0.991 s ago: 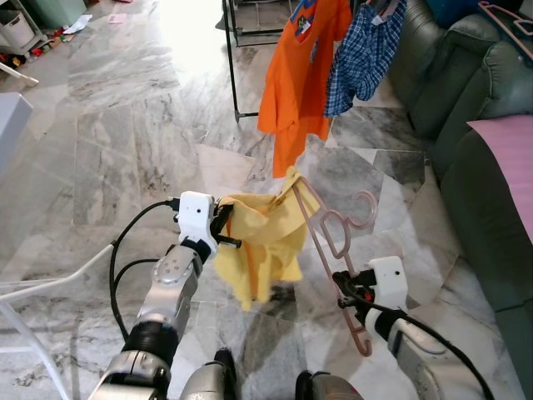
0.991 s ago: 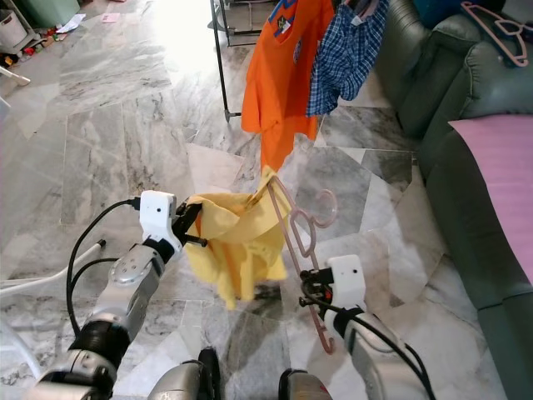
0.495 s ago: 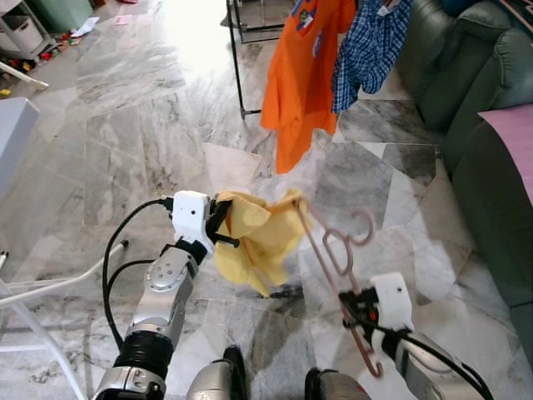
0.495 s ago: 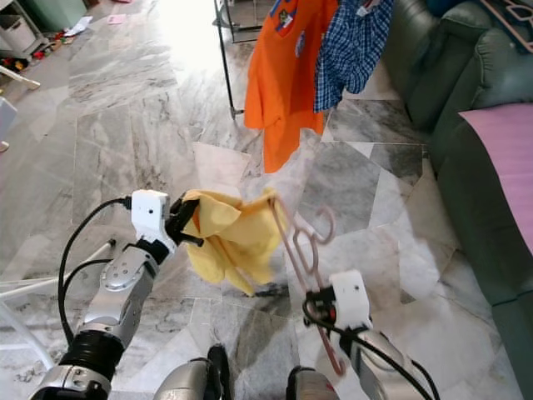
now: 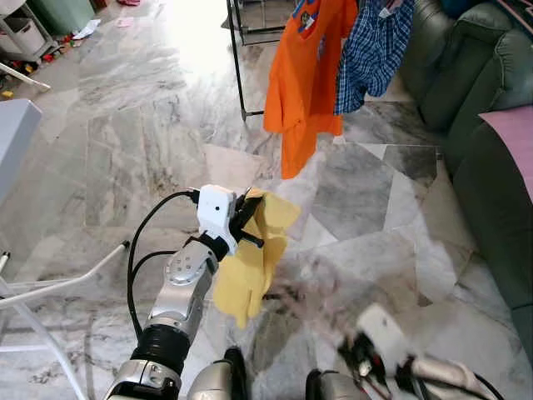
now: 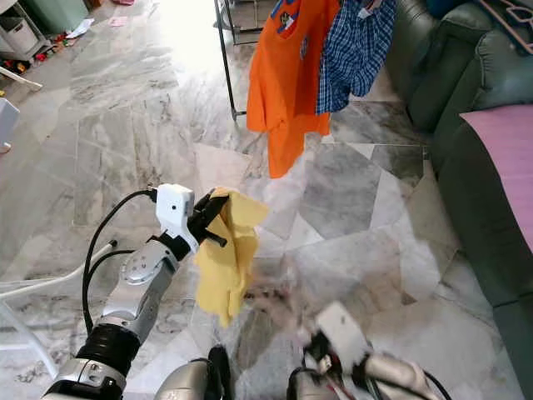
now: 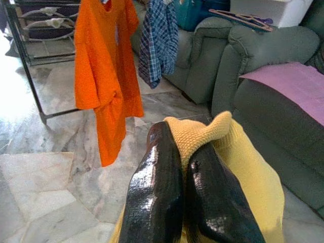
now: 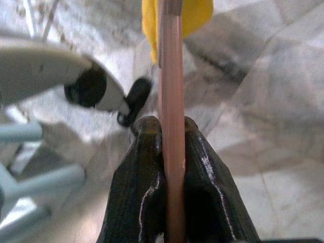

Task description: Hang hanger

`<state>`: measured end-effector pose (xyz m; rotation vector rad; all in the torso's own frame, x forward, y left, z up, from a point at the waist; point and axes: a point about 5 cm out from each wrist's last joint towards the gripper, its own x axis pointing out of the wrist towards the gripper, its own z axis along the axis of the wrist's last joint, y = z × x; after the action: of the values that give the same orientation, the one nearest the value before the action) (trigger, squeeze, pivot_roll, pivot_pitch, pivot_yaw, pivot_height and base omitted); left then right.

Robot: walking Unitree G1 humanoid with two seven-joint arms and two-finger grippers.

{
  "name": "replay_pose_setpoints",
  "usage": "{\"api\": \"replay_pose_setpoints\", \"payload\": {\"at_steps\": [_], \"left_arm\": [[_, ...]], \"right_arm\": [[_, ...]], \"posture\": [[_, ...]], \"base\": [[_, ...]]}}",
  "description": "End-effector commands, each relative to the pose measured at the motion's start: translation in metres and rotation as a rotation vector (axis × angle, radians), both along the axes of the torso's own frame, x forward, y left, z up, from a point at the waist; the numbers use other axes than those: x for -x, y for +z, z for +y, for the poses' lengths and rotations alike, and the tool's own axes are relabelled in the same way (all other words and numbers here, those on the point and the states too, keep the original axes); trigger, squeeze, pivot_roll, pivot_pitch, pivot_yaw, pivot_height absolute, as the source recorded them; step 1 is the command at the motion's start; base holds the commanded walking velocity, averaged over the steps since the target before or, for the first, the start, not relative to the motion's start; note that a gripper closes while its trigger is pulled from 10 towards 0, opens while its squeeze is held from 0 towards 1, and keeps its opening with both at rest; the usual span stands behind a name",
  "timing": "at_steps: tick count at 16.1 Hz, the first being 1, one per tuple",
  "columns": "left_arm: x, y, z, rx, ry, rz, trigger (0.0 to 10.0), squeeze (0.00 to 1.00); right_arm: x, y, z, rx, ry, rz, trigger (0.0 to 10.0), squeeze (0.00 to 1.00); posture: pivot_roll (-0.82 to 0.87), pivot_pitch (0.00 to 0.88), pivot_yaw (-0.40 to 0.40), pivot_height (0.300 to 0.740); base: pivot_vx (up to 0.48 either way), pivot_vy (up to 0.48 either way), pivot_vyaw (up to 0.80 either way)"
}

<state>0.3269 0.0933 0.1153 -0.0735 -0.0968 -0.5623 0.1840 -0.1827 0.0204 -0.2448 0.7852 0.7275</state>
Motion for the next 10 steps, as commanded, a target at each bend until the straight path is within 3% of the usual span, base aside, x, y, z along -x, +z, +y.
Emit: {"api": "replay_pose_setpoints", "payload": {"at_steps": [1,4,6,8,10], "left_arm": [[-0.001,0.005,0.002,0.002,-0.007,-0.024,10.0,0.00],[-0.002,0.006,0.004,0.003,-0.024,-0.025,10.0,0.00],[-0.006,0.008,0.008,-0.021,-0.037,-0.038,10.0,0.00],[-0.009,0.004,0.013,-0.045,-0.030,-0.021,10.0,0.00],[-0.010,0.002,0.016,-0.049,-0.031,-0.013,10.0,0.00]], "right_arm": [[0.008,0.000,0.005,0.011,0.079,0.014,10.0,0.00],[0.007,0.005,-0.013,0.121,0.127,-0.009,10.0,0.00],[-0.010,0.019,-0.026,0.176,0.048,-0.133,10.0,0.00],[-0.024,0.036,-0.024,0.076,-0.045,-0.269,10.0,0.00],[-0.022,0.040,-0.019,0.057,-0.020,-0.291,10.0,0.00]], "posture": [[-0.17,0.197,0.094,0.740],[-0.18,0.196,0.101,0.740],[-0.19,0.193,0.110,0.740],[-0.19,0.195,0.115,0.740],[-0.19,0.198,0.118,0.740]], "base": [[0.000,0.000,0.00],[0.000,0.000,0.00],[0.000,0.000,0.00],[0.000,0.000,0.00],[0.000,0.000,0.00]]}}
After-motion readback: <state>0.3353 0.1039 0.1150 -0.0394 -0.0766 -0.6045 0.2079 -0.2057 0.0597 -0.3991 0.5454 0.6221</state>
